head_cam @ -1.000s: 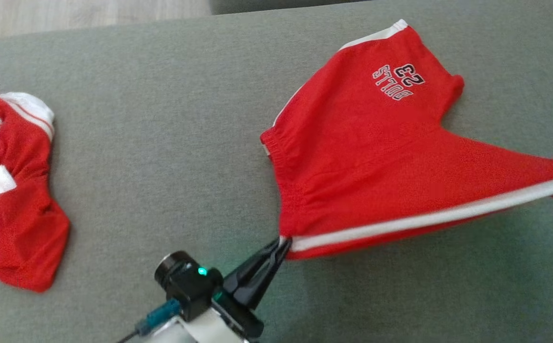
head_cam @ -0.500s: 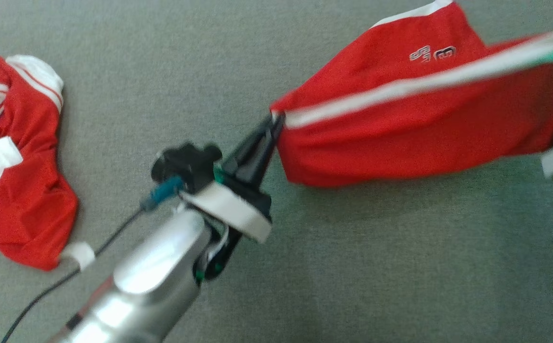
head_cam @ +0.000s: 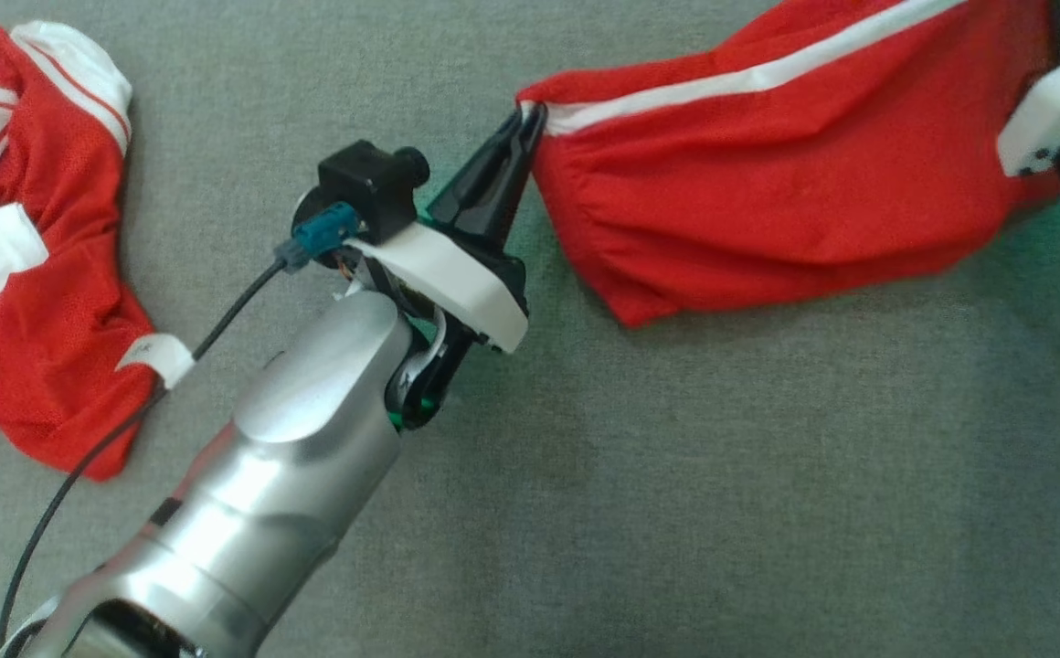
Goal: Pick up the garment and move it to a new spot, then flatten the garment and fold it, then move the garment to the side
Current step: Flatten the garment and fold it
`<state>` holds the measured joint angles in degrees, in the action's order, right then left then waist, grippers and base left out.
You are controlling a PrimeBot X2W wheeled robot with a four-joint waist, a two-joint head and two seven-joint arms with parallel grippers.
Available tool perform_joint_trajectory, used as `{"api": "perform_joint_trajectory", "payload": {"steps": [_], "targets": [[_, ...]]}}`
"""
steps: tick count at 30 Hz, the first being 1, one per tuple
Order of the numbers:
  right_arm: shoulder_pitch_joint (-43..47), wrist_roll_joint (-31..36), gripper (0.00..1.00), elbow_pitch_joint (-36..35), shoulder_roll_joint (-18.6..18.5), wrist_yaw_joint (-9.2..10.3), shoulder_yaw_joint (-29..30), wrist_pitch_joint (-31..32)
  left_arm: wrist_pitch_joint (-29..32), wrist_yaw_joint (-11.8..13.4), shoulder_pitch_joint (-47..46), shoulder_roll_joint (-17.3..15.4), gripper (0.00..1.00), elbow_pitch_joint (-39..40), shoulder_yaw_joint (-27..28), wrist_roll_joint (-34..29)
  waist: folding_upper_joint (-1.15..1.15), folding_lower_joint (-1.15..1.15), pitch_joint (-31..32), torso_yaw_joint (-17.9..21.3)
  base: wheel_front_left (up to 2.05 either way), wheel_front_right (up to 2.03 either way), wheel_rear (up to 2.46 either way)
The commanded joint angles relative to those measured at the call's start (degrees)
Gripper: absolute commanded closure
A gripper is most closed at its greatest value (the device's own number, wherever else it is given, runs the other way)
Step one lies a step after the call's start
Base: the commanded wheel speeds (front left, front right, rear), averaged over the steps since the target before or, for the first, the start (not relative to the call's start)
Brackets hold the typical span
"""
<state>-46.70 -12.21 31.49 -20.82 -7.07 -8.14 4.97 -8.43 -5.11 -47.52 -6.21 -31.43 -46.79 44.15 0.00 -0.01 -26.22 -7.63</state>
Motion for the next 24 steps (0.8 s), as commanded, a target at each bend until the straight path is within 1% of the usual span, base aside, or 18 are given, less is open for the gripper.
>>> {"api": "perform_joint_trajectory", "payload": {"steps": [1, 2, 3, 4, 5, 8, 11, 15, 18, 21, 24], "targets": [[-1.7, 0.7, 1.00, 0.0, -0.5, -0.42, -2.0, -1.1, -1.0, -0.2, -2.1, -0.6, 1.00, 0.1, 1.5, 0.0, 0.00, 0.01, -0.6, -0.4, 0.00, 0.00, 0.00], [-2.5, 0.3, 1.00, 1.5, -0.2, -0.42, -2.7, -1.7, -1.5, -0.3, -2.5, -0.4, 1.00, -0.8, 1.5, 0.0, 0.00, 0.01, -0.8, -0.4, 0.00, 0.00, 0.00], [-3.3, -0.1, 0.80, 2.8, 0.0, -0.42, -3.3, -2.4, -2.0, -0.4, -2.6, -0.1, 0.71, -1.5, 1.6, 0.1, 0.00, 0.01, -0.9, -0.4, 0.00, 0.00, 0.00], [-4.0, -0.6, 0.00, 3.9, 0.0, -0.42, -4.0, -3.4, -2.6, -0.5, -2.7, 0.1, 0.08, -2.1, 1.5, 0.0, 0.00, 0.01, -1.0, -0.5, 0.00, 0.00, 0.00], [-4.5, -1.5, 0.00, 4.6, 0.2, -0.42, -4.8, -5.0, -3.4, -0.7, -2.8, 0.2, 0.00, -2.3, 1.4, -0.2, 0.00, 0.01, -1.0, -0.5, 0.00, 0.00, 0.00], [-4.9, -4.1, 0.00, 7.1, 0.1, -0.42, -6.3, -7.4, -5.5, -0.7, -1.7, -0.1, 0.00, -1.5, 1.5, -2.0, 0.00, 0.01, -0.6, -0.4, 0.00, 0.00, 0.00], [-4.4, -7.5, 0.00, 9.4, -1.4, -0.42, -7.0, -7.5, -6.4, 1.2, 1.3, -1.1, 0.00, 2.0, 2.9, -4.6, 0.00, 0.01, -0.1, -0.5, 0.00, 0.00, 0.00], [-2.8, -10.3, 0.00, 12.3, -4.6, -0.42, -7.7, -5.5, -6.5, 6.1, 9.0, -2.3, 0.00, 12.3, 8.9, -10.3, 0.00, 0.01, 0.7, -1.1, 0.00, 0.00, 0.00], [-1.3, -12.1, 0.00, 14.6, -6.7, -0.42, -7.9, -2.7, -6.5, 8.7, 16.3, -2.5, 0.00, 19.2, 12.8, -14.2, 0.00, 0.01, 1.3, -1.8, 0.00, 0.00, 0.00], [0.5, -14.4, 0.00, 16.5, -8.2, -0.42, -7.9, 0.2, -6.6, 10.3, 22.6, -1.9, 0.00, 25.4, 16.3, -18.0, 0.00, 0.01, 1.7, -2.9, 0.00, 0.00, 0.00], [2.5, -17.5, 0.00, 17.2, -9.1, -0.42, -8.0, 3.1, -6.6, 10.6, 27.2, -0.9, 0.00, 30.3, 18.3, -21.8, 0.00, 0.01, 2.3, -4.1, 0.00, 0.00, 0.00]]}}
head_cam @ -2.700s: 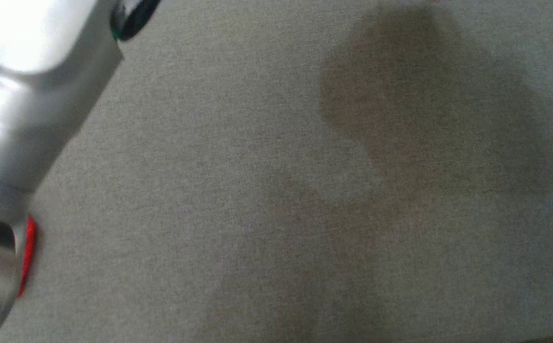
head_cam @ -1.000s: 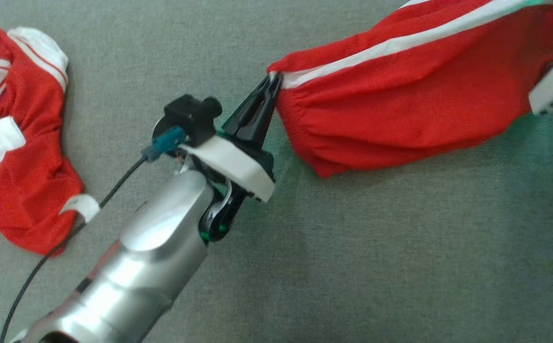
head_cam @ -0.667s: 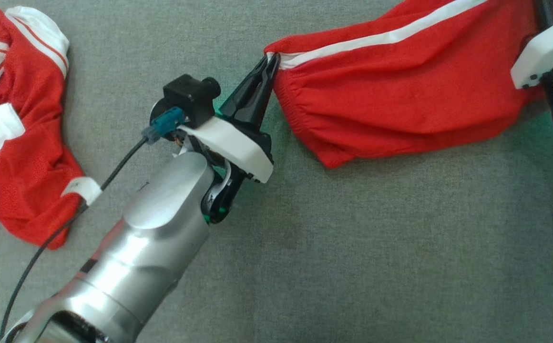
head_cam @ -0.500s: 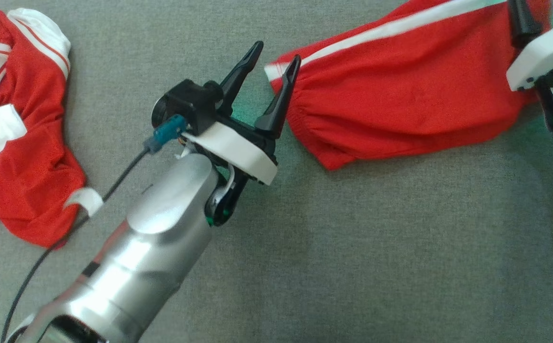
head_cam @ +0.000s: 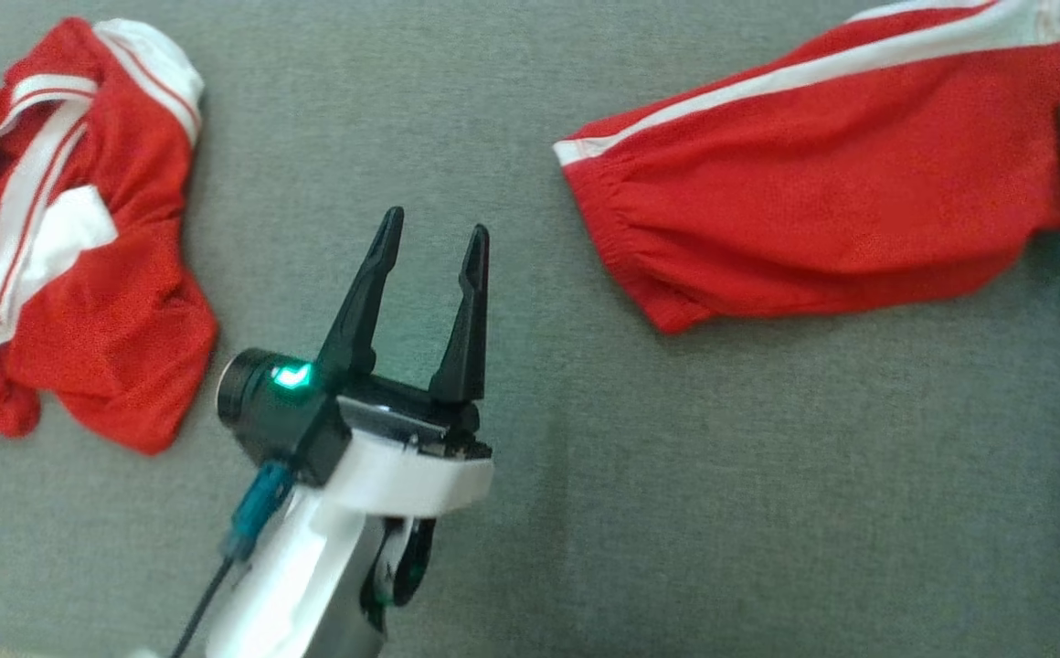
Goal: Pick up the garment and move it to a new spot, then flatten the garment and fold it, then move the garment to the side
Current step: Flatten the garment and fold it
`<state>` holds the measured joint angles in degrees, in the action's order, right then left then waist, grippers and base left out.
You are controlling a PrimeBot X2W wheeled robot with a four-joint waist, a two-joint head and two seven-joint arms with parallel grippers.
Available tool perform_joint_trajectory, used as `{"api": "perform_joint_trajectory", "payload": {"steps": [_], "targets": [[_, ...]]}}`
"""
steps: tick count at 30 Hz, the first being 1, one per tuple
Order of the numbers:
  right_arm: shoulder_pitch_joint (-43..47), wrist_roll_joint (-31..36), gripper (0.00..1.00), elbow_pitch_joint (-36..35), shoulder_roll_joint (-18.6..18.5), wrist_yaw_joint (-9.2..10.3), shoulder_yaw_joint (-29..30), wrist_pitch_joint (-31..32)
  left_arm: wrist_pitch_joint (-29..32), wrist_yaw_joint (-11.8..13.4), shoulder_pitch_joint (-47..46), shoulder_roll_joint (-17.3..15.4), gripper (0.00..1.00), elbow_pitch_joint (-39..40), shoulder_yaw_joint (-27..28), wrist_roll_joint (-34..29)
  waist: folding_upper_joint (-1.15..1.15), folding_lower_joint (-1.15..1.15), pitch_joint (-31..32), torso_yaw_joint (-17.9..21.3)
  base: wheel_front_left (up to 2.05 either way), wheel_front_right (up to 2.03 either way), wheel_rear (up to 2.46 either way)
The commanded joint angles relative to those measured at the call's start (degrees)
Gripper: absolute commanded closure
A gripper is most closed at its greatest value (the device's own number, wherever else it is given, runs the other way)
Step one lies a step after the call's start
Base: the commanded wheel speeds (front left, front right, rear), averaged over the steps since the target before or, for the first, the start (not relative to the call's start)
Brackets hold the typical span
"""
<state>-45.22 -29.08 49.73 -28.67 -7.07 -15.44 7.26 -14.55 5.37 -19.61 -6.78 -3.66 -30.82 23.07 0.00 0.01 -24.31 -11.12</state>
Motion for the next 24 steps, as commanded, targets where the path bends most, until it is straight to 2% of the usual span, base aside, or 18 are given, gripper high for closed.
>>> {"api": "perform_joint_trajectory", "payload": {"steps": [1, 2, 3, 9, 16, 21, 22, 23, 24], "targets": [[1.6, -1.8, 0.36, -1.0, -1.5, -0.42, -0.5, 1.3, -0.4, 0.1, 0.5, 0.0, 0.00, 3.7, 2.8, -1.8, 0.00, -0.01, 0.7, -0.9, 0.00, 0.00, 0.00], [2.3, -2.9, 0.75, -1.0, -1.6, -0.42, -0.3, 1.6, -0.4, -0.1, 1.6, 0.4, 0.00, 4.7, 3.3, -2.7, 0.00, -0.01, 1.0, -1.2, 0.00, 0.00, 0.00], [2.9, -3.8, 1.00, -1.1, -1.8, -0.42, -0.2, 1.7, -0.4, -0.3, 2.5, 0.8, 0.00, 5.5, 3.8, -3.4, 0.00, -0.01, 1.5, -1.3, 0.00, 0.00, 0.00], [6.1, -7.8, 1.00, -0.5, -1.4, -0.42, 1.6, 0.0, -0.4, -1.6, 6.2, 1.9, 0.00, 6.3, 6.4, -5.7, 0.00, -0.01, 4.6, -0.7, 0.00, 0.00, 0.00], [9.8, -10.1, 1.00, 0.4, -1.5, -0.42, 3.4, -3.0, -0.4, -3.1, 9.0, 2.6, 0.00, 6.5, 9.7, -7.8, 0.00, -0.01, 8.8, 3.8, 0.00, 0.00, 0.00], [11.2, -11.3, 1.00, -2.6, -1.8, -0.42, 2.8, -4.2, -0.4, -4.1, 10.1, 3.0, 0.00, 6.4, 11.2, -8.7, 0.00, -0.01, 9.8, 6.0, 0.00, 0.00, 0.00], [11.1, -11.2, 0.91, -3.1, -2.0, -0.42, 2.6, -4.8, -0.4, -4.3, 10.1, 3.1, 0.00, 6.3, 11.3, -8.9, 0.00, -0.01, 9.9, 6.1, 0.00, 0.00, 0.00], [10.7, -10.9, 0.00, -3.8, -2.0, -0.42, 2.4, -5.7, -0.4, -4.8, 10.0, 3.3, 0.00, 6.3, 11.1, -9.1, 0.00, -0.01, 9.8, 5.7, 0.00, 0.00, 0.00], [10.4, -10.7, 0.00, -4.0, -2.1, -0.42, 2.1, -6.0, -0.4, -4.9, 9.9, 3.4, 0.00, 6.3, 11.1, -9.3, 0.00, -0.01, 9.7, 5.2, 0.00, 0.00, 0.00]]}}
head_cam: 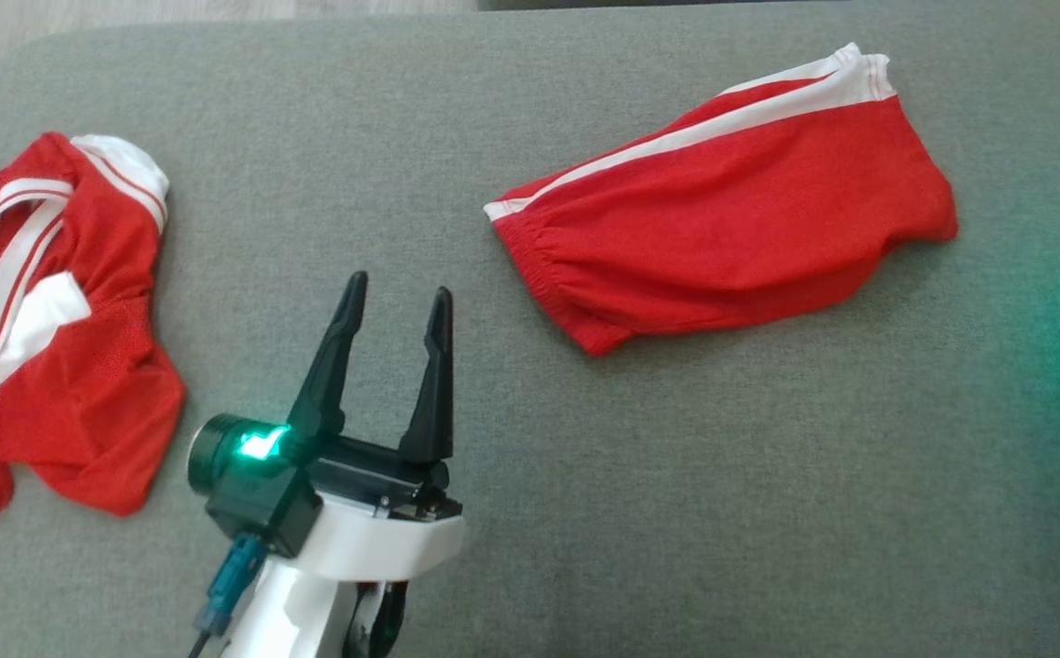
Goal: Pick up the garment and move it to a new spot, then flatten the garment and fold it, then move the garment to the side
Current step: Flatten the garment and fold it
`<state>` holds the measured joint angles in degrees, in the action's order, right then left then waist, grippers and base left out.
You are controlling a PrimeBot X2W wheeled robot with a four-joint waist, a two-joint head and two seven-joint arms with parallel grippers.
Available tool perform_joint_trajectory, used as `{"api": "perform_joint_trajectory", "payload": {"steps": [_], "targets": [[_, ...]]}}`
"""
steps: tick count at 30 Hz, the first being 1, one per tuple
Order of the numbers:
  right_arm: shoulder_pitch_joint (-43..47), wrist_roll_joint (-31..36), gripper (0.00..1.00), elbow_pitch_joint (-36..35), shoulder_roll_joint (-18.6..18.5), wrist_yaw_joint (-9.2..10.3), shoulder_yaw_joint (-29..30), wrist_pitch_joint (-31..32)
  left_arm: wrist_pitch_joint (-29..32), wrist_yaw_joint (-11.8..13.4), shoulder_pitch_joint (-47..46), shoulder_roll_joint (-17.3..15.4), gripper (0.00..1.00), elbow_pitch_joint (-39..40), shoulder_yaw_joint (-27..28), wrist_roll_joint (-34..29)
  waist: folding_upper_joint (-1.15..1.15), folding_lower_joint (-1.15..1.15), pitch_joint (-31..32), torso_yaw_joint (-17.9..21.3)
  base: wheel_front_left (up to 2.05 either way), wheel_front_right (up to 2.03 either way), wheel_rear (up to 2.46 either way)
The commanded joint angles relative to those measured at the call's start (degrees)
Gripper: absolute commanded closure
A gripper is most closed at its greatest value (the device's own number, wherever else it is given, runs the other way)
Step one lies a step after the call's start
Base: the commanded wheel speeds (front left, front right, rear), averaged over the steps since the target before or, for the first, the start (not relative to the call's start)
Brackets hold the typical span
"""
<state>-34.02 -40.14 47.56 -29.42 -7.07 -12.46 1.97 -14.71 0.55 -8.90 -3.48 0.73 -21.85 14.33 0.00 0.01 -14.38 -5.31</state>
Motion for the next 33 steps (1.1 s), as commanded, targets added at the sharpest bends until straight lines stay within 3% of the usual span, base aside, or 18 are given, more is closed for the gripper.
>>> {"api": "perform_joint_trajectory", "payload": {"steps": [1, 11, 17, 18, 19, 20, 26, 33], "targets": [[-1.2, 0.7, 0.00, -2.0, -1.2, -0.42, -1.2, -0.8, -0.3, -0.2, -0.9, 0.1, 0.00, 1.9, 2.1, -0.7, 0.00, -0.01, -0.5, -1.1, 0.00, 0.00, 0.00], [-8.1, 5.2, 0.00, 1.9, -0.5, -0.42, -4.2, 3.2, -0.3, -0.4, -2.3, 0.6, 0.00, 2.7, 1.2, -0.4, 0.00, -0.01, -5.0, -8.0, 0.00, 0.00, 0.00], [-10.7, 8.2, 0.00, 8.3, 0.4, -0.42, -6.0, 8.2, -0.3, 0.3, -2.8, 0.6, 0.00, 2.9, 0.9, 0.7, 0.00, -0.01, -5.8, -9.4, 0.00, 0.00, 0.00], [-10.9, 8.3, 0.10, 9.0, 0.8, -0.42, -6.2, 9.3, -0.3, 0.4, -2.9, 0.6, 0.00, 2.9, 0.9, 0.9, 0.00, -0.01, -5.8, -9.3, 0.00, 0.00, 0.00], [-11.0, 8.2, 0.60, 9.4, 1.2, -0.42, -6.6, 9.9, -0.3, 0.6, -3.0, 0.6, 0.00, 2.9, 0.9, 1.0, 0.00, -0.01, -5.8, -9.1, 0.00, 0.00, 0.00], [-11.0, 8.1, 1.00, 9.4, 1.7, -0.42, -6.9, 10.2, -0.3, 0.8, -3.0, 0.6, 0.00, 3.0, 1.0, 1.1, 0.00, -0.01, -5.7, -8.8, 0.00, 0.00, 0.00], [-9.9, 4.8, 1.00, 7.7, 3.3, -0.42, -6.7, 8.0, -0.3, 0.9, -3.0, 0.6, 0.00, 2.8, 1.3, 1.3, 0.00, -0.01, -4.7, -6.0, 0.00, 0.00, 0.00], [-7.3, 2.2, 1.00, 7.6, 1.7, -0.42, -5.2, 4.3, -0.3, 0.4, -2.7, 0.6, 0.00, 2.8, 1.9, 0.3, 0.00, -0.01, -3.2, -0.5, 0.00, 0.00, 0.00]]}}
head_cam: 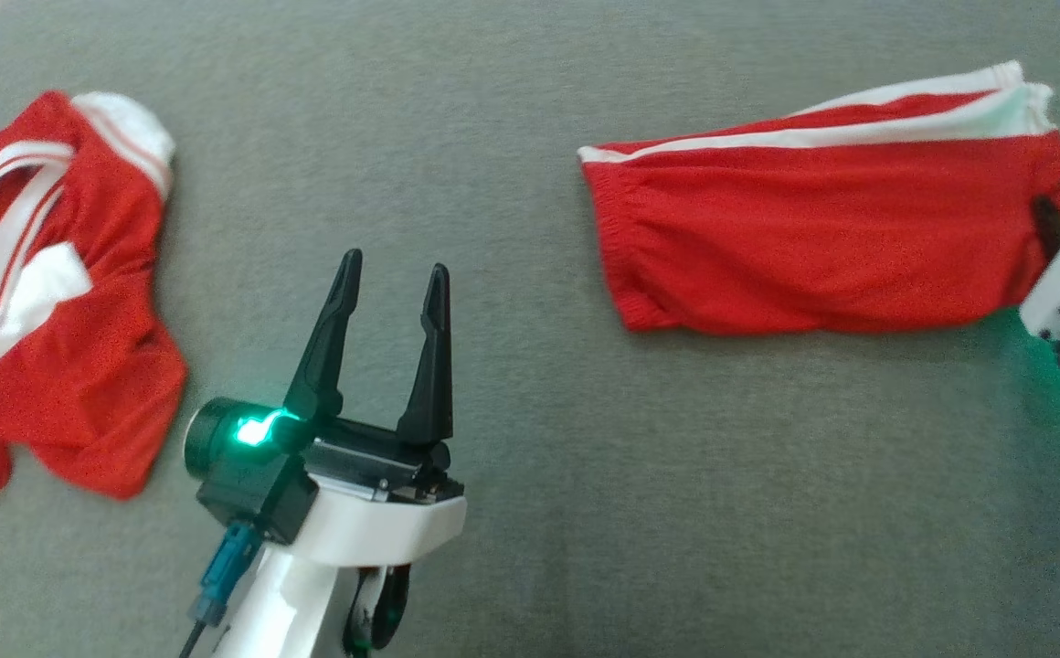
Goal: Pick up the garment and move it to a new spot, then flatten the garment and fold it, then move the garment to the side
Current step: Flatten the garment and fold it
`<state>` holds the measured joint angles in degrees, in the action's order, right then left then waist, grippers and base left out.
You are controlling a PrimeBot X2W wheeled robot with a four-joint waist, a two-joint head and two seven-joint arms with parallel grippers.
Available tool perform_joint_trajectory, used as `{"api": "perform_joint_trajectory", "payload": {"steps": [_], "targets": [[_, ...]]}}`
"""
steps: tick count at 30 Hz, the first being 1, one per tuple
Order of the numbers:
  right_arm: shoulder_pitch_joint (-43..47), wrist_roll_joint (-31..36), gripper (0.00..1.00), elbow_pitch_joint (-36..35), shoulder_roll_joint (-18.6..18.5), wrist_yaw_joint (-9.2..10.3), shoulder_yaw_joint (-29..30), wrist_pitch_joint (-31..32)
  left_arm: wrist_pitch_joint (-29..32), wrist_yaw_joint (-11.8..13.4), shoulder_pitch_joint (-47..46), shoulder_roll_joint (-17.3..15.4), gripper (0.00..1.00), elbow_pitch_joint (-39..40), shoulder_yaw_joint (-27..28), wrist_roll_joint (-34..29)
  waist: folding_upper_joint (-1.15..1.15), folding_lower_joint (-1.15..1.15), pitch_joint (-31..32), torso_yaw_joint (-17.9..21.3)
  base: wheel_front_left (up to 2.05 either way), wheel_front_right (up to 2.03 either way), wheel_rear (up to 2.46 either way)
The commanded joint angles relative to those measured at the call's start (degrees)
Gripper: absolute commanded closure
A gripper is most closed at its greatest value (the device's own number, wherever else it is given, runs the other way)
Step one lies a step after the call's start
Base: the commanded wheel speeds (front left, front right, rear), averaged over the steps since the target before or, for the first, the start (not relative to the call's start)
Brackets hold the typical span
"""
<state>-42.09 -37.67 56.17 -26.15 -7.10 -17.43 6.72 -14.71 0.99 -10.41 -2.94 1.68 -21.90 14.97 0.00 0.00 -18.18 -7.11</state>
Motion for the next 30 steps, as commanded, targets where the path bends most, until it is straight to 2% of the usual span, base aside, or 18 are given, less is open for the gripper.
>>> {"api": "perform_joint_trajectory", "payload": {"steps": [1, 6, 10, 14, 20, 27, 28, 29, 30], "targets": [[1.2, -0.4, 1.00, -0.8, -2.2, -0.39, 0.1, -0.9, -0.3, -0.2, -1.1, 0.1, 0.00, 1.8, 2.1, -0.5, 0.00, 0.00, 0.7, 2.1, 0.00, 0.00, 0.00], [3.5, -1.3, 1.00, -0.4, -5.7, -0.39, 2.8, -3.8, -0.3, -0.7, -1.1, 0.1, 0.00, 1.7, 2.5, -1.0, 0.00, 0.00, 0.9, 4.9, 0.00, 0.00, 0.00], [4.5, -2.9, 1.00, -4.8, -5.5, -0.39, 4.0, -6.5, -0.3, -1.1, -0.8, 0.1, 0.00, 1.1, 2.4, -1.2, 0.00, 0.00, 1.6, 5.9, 0.00, 0.00, 0.00], [5.1, -3.9, 1.00, -11.9, -3.9, -0.39, 3.2, -7.5, -0.3, -1.5, -0.3, 0.1, 0.00, 0.5, 2.4, -1.5, 0.00, 0.00, 2.8, 6.0, 0.00, 0.00, 0.00], [7.4, -4.6, 1.00, -26.5, -1.3, -0.39, -0.2, -5.6, -0.3, -1.9, 0.4, 0.1, 0.00, -0.1, 2.6, -2.1, 0.00, 0.00, 4.7, 5.0, 0.00, 0.00, 0.00], [13.0, -1.4, 1.00, -37.5, 4.9, -0.39, -7.2, -0.4, -0.3, -1.6, 0.9, 0.1, 0.00, -0.2, 1.9, -1.1, 0.00, 0.00, 5.9, 1.9, 0.00, 0.00, 0.00], [14.1, -1.2, 0.88, -37.9, 6.1, -0.39, -7.8, -0.2, -0.3, -1.4, 0.9, 0.1, 0.00, -0.1, 1.9, -0.9, 0.00, 0.00, 6.0, 1.4, 0.00, 0.00, 0.00], [15.3, -0.7, 0.00, -38.2, 7.3, -0.39, -8.2, -0.4, -0.3, -1.1, 0.9, 0.1, 0.00, 0.2, 1.9, -0.6, 0.00, 0.00, 6.1, 0.8, 0.00, 0.00, 0.00], [16.5, -0.3, 0.00, -38.3, 8.6, -0.39, -8.1, -1.4, -0.3, -0.9, 0.9, 0.1, 0.00, 0.5, 1.8, -0.4, 0.00, 0.00, 6.2, 0.3, 0.00, 0.00, 0.00]]}}
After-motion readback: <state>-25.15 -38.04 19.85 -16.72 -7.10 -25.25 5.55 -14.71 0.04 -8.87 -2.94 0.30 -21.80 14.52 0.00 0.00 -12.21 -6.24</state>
